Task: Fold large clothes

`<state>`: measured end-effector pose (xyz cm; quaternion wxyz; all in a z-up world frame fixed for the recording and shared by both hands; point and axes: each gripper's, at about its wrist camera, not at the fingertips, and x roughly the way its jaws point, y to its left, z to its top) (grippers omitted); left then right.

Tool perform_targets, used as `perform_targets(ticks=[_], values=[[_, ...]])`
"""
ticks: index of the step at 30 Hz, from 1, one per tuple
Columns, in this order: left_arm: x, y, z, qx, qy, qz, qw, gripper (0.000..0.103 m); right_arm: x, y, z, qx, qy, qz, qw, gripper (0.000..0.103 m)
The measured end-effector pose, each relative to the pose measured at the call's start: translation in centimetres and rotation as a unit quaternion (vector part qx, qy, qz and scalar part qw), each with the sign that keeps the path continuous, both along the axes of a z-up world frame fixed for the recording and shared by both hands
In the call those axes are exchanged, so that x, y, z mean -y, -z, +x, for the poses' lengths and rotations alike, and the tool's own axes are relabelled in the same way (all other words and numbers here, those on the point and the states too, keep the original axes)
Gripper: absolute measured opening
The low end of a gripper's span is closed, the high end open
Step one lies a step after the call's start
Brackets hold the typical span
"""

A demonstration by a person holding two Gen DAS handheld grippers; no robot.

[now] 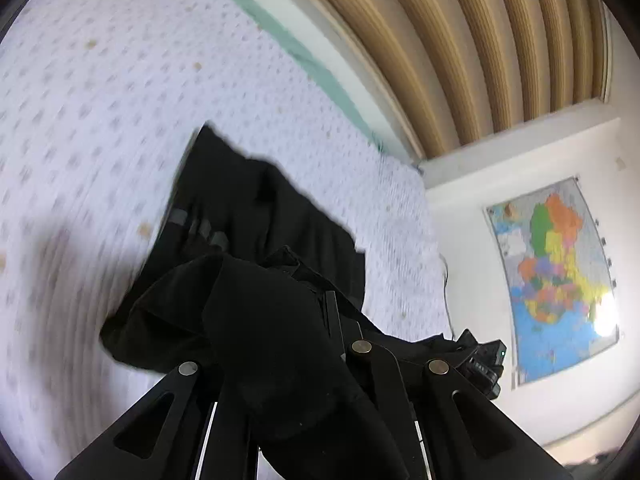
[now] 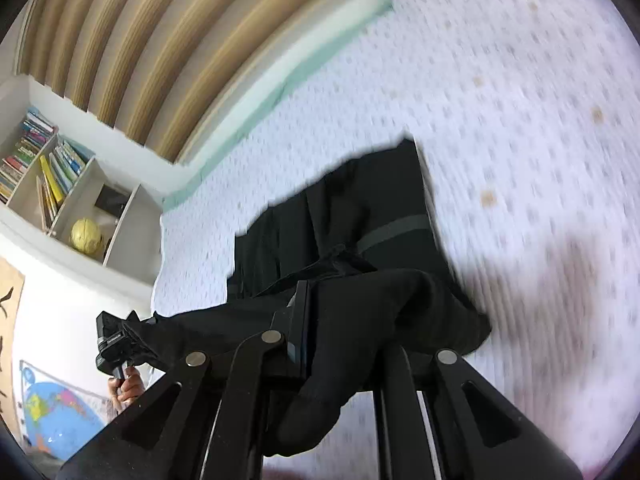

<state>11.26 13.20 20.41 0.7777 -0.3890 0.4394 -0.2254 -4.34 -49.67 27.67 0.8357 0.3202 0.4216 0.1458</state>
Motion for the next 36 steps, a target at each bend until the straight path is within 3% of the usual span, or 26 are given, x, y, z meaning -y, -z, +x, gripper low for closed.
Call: perform_targets(ticks=[4, 7, 10, 14, 18, 21, 23, 27, 31, 32, 33, 34, 35, 36], values=[[0.5, -0.6, 6.8, -0.001, -0.024, 0.013, 0.9996, 0.01, 0.9, -1.7, 6.7, -0.001, 0.014, -0.021, 1.0, 0.014], [0.9, 0.5, 11.6, -0.015, -0.04, 0.036, 0.9984, 0.01, 0.7, -0.6, 11.7, -0.018, 0.027, -0.053, 0.998, 0.015], [2.1, 3.1, 15.7, -0.037, -0.041, 0.077, 0.9955, 0.01, 0.5, 3.1, 16.6, -0.062, 0.04, -0.072, 0.995, 0.016], [3.4, 9.6, 20.4, -0.098, -0.039, 0.106, 0.9888, 0.014, 0.0, 9.9, 21.0, -0.132, 0.045, -0.095, 0.986, 0.016], [4.5, 14.9, 21.8, -0.141, -0.025, 0.108, 0.9837, 0.015, -0.8, 15.8, 22.9, -0.184, 0.039, -0.1, 0.977, 0.015], [5.0, 16.4, 22.1, -0.139, -0.019, 0.118, 0.9831, 0.015, -1.1, 16.9, 23.4, -0.19, 0.037, -0.106, 0.975, 0.015], [4.9, 16.3, 22.1, -0.143, -0.014, 0.113, 0.9832, 0.015, -1.1, 16.5, 23.2, -0.192, 0.033, -0.106, 0.975, 0.015], [3.7, 14.1, 21.1, -0.145, 0.014, 0.087, 0.9855, 0.019, 0.5, 14.5, 22.0, -0.178, 0.022, -0.046, 0.983, 0.024], [1.3, 9.8, 18.5, -0.112, 0.03, 0.027, 0.9929, 0.036, 2.4, 10.9, 19.3, -0.146, -0.009, 0.026, 0.989, 0.034], [0.9, 8.7, 17.7, -0.1, 0.038, 0.012, 0.9942, 0.045, 2.9, 9.8, 18.4, -0.138, -0.018, 0.039, 0.989, 0.04], [0.5, 7.3, 16.6, -0.086, 0.047, -0.002, 0.9952, 0.049, 3.3, 8.9, 17.6, -0.131, -0.023, 0.045, 0.99, 0.053], [0.0, 6.0, 15.6, -0.073, 0.053, -0.014, 0.9958, 0.062, 3.7, 7.7, 16.6, -0.119, -0.026, 0.044, 0.992, 0.059], [-0.4, 4.9, 14.8, -0.06, 0.056, -0.019, 0.9965, 0.075, 4.0, 6.5, 15.7, -0.103, -0.028, 0.031, 0.994, 0.073], [-0.6, 3.9, 14.3, -0.048, 0.053, -0.012, 0.9973, 0.079, 4.1, 5.6, 15.0, -0.089, -0.027, 0.01, 0.996, 0.084]])
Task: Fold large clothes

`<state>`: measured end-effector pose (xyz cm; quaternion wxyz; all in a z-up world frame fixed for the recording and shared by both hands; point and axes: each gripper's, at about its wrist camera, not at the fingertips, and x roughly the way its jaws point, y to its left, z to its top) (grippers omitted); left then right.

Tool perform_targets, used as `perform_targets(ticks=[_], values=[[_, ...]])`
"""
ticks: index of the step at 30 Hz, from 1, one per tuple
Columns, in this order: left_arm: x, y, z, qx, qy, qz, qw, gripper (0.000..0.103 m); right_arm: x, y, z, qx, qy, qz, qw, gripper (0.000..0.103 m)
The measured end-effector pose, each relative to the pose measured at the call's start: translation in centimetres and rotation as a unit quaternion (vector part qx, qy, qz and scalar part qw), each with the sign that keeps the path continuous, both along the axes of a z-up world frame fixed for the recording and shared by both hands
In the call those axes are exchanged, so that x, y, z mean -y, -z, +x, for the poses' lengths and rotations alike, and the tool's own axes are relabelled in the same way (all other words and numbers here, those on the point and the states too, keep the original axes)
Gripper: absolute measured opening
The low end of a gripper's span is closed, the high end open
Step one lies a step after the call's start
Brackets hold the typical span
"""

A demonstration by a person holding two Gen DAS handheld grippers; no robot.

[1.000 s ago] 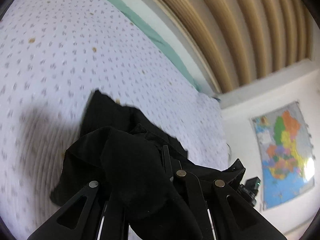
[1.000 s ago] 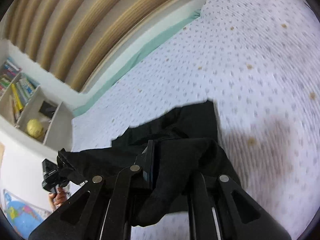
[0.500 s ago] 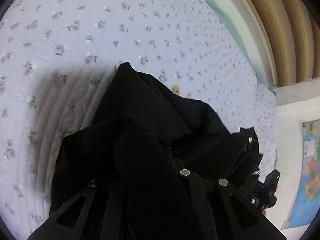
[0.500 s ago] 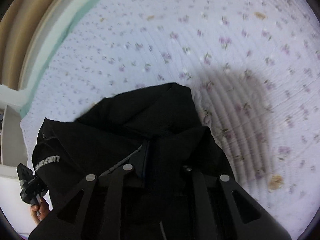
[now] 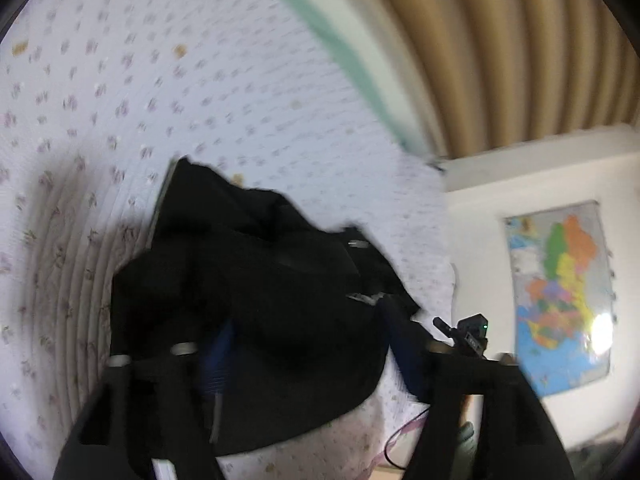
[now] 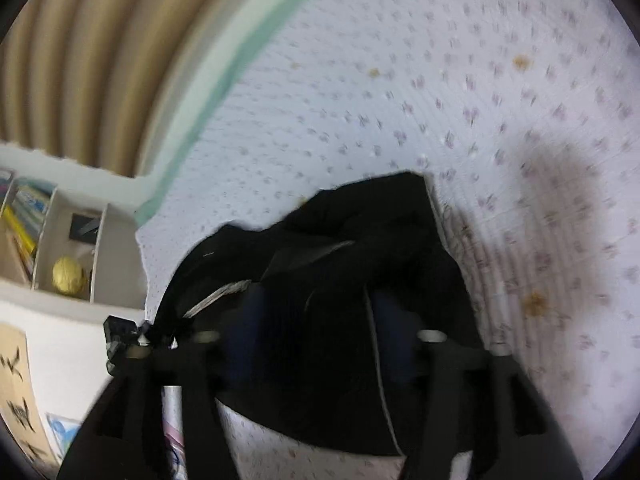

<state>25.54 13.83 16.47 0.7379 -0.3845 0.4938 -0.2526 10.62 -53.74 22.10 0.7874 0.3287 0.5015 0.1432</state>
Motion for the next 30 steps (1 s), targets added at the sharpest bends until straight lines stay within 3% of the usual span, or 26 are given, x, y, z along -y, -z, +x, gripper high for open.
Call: perform_targets(ticks=[2, 4, 8, 11, 17, 19, 20, 21, 23, 24, 30], values=[[0.0, -1.5, -0.5, 0.021, -0.01, 0.051, 0.9984, 0.08, -0.4, -0.9, -0.4, 0.02, -0.004, -0.039, 0.999, 0.091], [0.5, -1.5, 0.2, 0.027, -0.018, 0.117, 0.9926, 0.08, -0.7, -0.7, 0.2, 0.026, -0.012, -0.079, 0.996, 0.091], [1.1, 2.3, 4.0, -0.007, -0.027, 0.186, 0.9821, 0.08, -2.4, 0.8, 3.5, 0.039, -0.042, -0.189, 0.98, 0.091], [0.3, 5.4, 6.6, -0.033, -0.033, 0.183, 0.982, 0.08, -2.2, 2.5, 5.8, 0.038, -0.066, -0.222, 0.972, 0.091], [-0.4, 9.9, 9.6, -0.075, -0.019, 0.123, 0.9893, 0.08, -1.5, 6.6, 10.1, 0.01, -0.092, -0.199, 0.976, 0.091], [-0.4, 10.6, 9.7, -0.077, -0.024, 0.116, 0.9899, 0.075, -2.0, 7.6, 10.6, 0.005, -0.108, -0.176, 0.978, 0.067], [-0.3, 10.3, 9.4, -0.061, -0.028, 0.119, 0.9906, 0.051, -2.6, 7.4, 10.3, 0.011, -0.114, -0.183, 0.976, 0.036], [0.0, 9.8, 9.0, -0.051, -0.029, 0.138, 0.9888, 0.041, -3.2, 6.8, 9.7, 0.027, -0.116, -0.203, 0.972, 0.026], [0.8, 8.4, 8.2, -0.028, -0.032, 0.178, 0.983, 0.019, -4.2, 5.1, 8.4, 0.053, -0.112, -0.239, 0.963, 0.018], [1.0, 7.3, 7.7, -0.013, -0.033, 0.185, 0.9821, 0.012, -4.6, 4.0, 7.8, 0.065, -0.104, -0.256, 0.959, 0.017], [1.9, -1.1, 8.8, 0.086, -0.06, 0.201, 0.974, 0.01, -6.3, -1.9, 9.3, 0.127, -0.073, -0.336, 0.931, 0.013]])
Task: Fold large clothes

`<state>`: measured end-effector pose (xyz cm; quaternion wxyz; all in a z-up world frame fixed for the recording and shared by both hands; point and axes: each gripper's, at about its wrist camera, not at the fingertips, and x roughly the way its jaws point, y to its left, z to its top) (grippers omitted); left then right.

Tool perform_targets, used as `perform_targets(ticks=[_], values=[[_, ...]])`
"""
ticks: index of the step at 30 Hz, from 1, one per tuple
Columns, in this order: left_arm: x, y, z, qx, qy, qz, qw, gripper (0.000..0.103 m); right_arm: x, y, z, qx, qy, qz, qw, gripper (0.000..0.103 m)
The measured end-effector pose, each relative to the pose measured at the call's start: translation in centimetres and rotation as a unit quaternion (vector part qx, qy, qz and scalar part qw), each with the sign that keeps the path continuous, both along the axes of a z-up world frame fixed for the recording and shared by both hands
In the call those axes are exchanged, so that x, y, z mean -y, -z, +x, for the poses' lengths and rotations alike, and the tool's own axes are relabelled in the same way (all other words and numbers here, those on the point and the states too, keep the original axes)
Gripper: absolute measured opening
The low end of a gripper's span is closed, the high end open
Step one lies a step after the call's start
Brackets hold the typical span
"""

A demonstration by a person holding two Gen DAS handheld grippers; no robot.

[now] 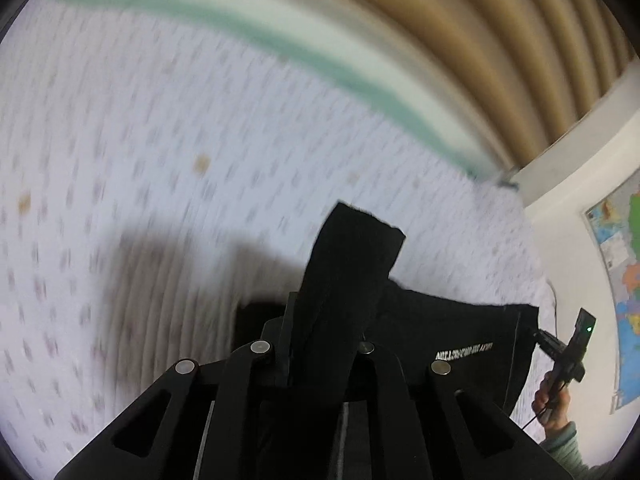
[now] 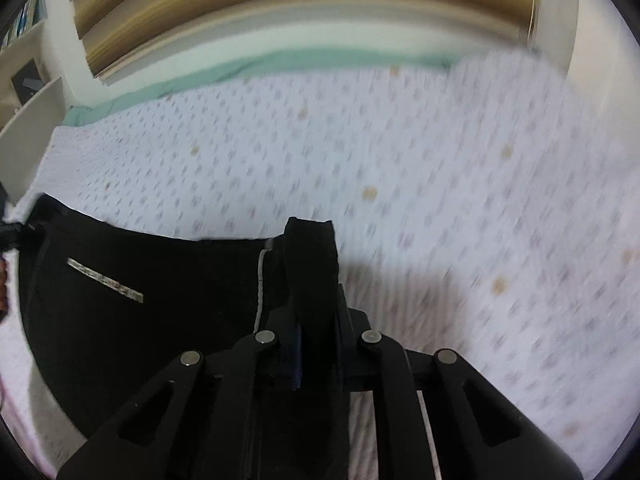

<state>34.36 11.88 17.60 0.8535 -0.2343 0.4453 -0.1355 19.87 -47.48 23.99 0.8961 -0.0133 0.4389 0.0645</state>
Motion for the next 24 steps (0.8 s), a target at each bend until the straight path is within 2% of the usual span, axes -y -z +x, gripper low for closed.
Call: perform_targets(ticks=[2, 4, 6, 8, 10, 11, 15, 17, 18, 19, 20, 22, 23, 24], values=[[0.6, -0.5, 1.8, 0.006, 0.002, 0.012, 0.9999, 0.01, 0.4, 0.7, 1.8, -0.007, 0.02, 0.0, 1.0, 0.013], [1.4, 1.2, 4.0, -0.016, -0.003, 0.029, 0.9995, 0.01, 0.7, 3.5, 4.0, -0.036, 0.039, 0.001, 0.999, 0.013], [2.0, 4.7, 5.7, -0.058, -0.007, 0.053, 0.9969, 0.01, 0.6, 7.3, 5.5, -0.08, 0.049, -0.001, 0.996, 0.013], [2.6, 8.8, 6.5, -0.109, -0.004, 0.083, 0.9905, 0.011, 0.2, 10.5, 6.0, -0.114, 0.05, 0.002, 0.992, 0.013], [2.4, 11.2, 6.4, -0.134, -0.007, 0.079, 0.9879, 0.014, 0.0, 12.0, 5.8, -0.127, 0.052, 0.009, 0.991, 0.013], [2.2, 11.7, 6.2, -0.132, -0.012, 0.07, 0.9887, 0.015, -0.1, 12.1, 5.8, -0.127, 0.054, 0.009, 0.99, 0.016], [1.1, 10.3, 5.9, -0.143, -0.003, 0.035, 0.9891, 0.021, 0.6, 10.4, 5.4, -0.127, 0.061, 0.008, 0.99, 0.028], [-0.1, 8.6, 5.1, -0.136, 0.007, 0.006, 0.9907, 0.022, 0.9, 7.9, 4.1, -0.103, 0.07, 0.022, 0.992, 0.029], [-0.8, 7.3, 4.3, -0.124, 0.006, -0.006, 0.9923, 0.024, 1.1, 6.0, 3.0, -0.082, 0.073, 0.036, 0.993, 0.033], [-1.5, 5.9, 3.5, -0.112, 0.003, -0.01, 0.9936, 0.032, 1.2, 4.6, 2.1, -0.069, 0.073, 0.048, 0.994, 0.036], [-1.9, 4.3, 2.5, -0.098, -0.004, -0.008, 0.9952, 0.045, 1.1, 2.9, 0.9, -0.053, 0.072, 0.065, 0.994, 0.049], [-1.9, 1.5, 0.6, -0.075, -0.008, 0.011, 0.9971, 0.057, 0.6, 0.5, -1.4, -0.029, 0.065, 0.099, 0.993, 0.071], [-1.1, 0.0, -0.7, -0.062, 0.0, 0.031, 0.9976, 0.057, -0.2, -0.4, -2.7, -0.019, 0.055, 0.115, 0.992, 0.079], [0.3, -1.4, -2.1, -0.048, 0.013, 0.059, 0.997, 0.058, -1.2, -0.7, -3.5, -0.017, 0.045, 0.123, 0.991, 0.08]])
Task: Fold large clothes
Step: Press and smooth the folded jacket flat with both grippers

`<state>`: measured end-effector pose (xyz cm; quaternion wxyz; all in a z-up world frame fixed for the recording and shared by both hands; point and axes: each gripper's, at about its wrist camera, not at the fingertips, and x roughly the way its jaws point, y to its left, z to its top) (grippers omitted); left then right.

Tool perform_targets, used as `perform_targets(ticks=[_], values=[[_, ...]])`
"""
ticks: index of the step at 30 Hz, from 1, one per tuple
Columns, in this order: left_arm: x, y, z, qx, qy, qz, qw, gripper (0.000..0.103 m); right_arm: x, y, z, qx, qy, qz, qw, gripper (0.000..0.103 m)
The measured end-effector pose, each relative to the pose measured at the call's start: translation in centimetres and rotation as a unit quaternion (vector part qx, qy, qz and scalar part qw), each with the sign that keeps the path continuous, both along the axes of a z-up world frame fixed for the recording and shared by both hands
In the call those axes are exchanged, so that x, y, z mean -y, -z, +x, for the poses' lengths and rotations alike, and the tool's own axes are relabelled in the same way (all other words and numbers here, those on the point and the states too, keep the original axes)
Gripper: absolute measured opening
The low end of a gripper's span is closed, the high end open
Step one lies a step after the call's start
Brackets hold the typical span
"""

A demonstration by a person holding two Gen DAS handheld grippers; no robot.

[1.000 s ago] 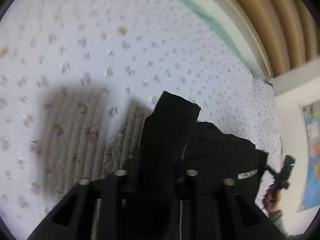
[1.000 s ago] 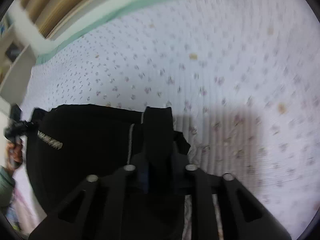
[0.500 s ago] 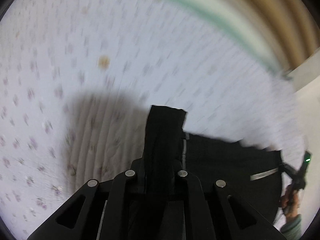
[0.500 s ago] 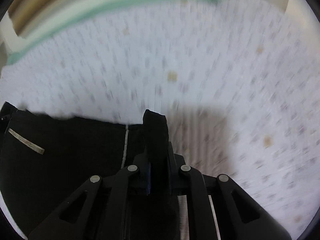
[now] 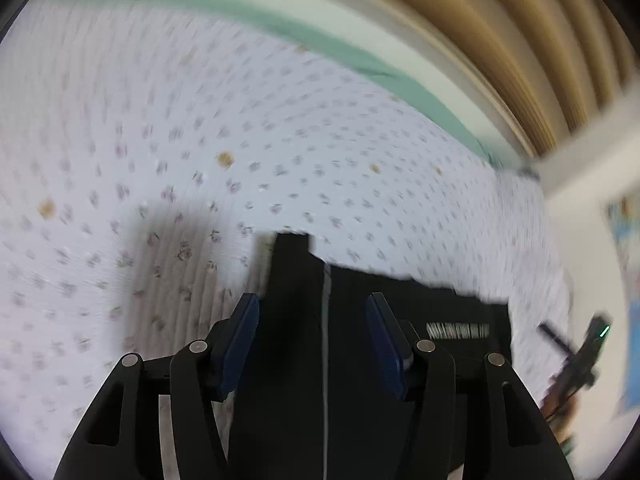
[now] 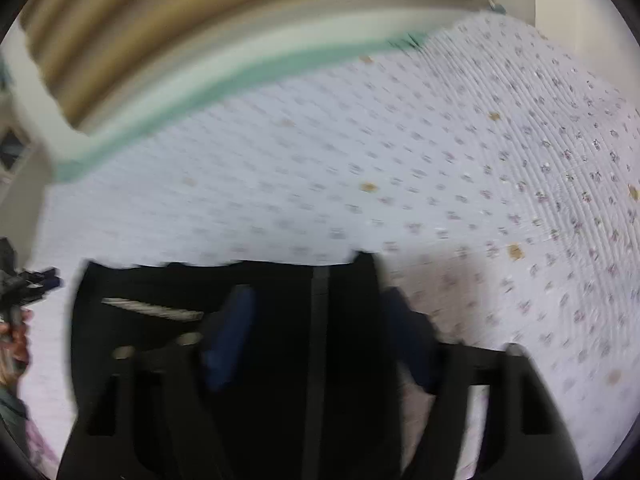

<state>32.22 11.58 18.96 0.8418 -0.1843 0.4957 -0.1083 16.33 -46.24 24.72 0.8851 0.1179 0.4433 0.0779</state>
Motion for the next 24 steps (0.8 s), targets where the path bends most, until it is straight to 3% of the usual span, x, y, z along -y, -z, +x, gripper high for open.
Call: perform_targets(ticks=[2, 4, 9, 12, 13, 15, 19, 22, 24], values=[[3.8, -1.6, -3.2, 0.025, 0.026, 0.042, 0.9985, 0.065, -3.1, 0.4, -1.8, -0.016, -0.025, 0.005, 1.0, 0.08], [7.3, -1.8, -6.0, 0.037, 0.055, 0.045, 0.9968, 0.067, -6.3, 1.7, -2.8, -0.039, -0.065, 0.007, 0.997, 0.08], [16.5, 3.4, -9.3, 0.006, 0.124, 0.034, 0.9917, 0.067, -11.9, 5.9, -3.5, -0.076, -0.099, -0.037, 0.992, 0.079], [20.0, 8.5, -9.3, -0.034, 0.135, 0.098, 0.9855, 0.067, -13.7, 10.0, -3.3, -0.109, -0.106, -0.1, 0.983, 0.079], [20.3, 9.8, -9.0, -0.041, 0.134, 0.109, 0.9841, 0.069, -13.9, 10.8, -3.2, -0.116, -0.105, -0.107, 0.982, 0.079], [19.8, 11.3, -8.1, -0.062, 0.11, 0.088, 0.9881, 0.068, -14.4, 11.8, -3.0, -0.116, -0.11, -0.127, 0.979, 0.08], [19.7, 11.2, -7.5, -0.065, 0.107, 0.084, 0.9885, 0.068, -13.8, 12.1, -2.8, -0.118, -0.103, -0.108, 0.982, 0.081], [19.5, 9.5, -7.8, -0.061, 0.119, 0.071, 0.9884, 0.069, -13.3, 9.8, -2.2, -0.125, -0.113, -0.088, 0.982, 0.08], [19.0, 7.6, -7.4, -0.051, 0.123, 0.048, 0.99, 0.069, -12.9, 7.0, -1.5, -0.088, -0.12, -0.069, 0.986, 0.079]])
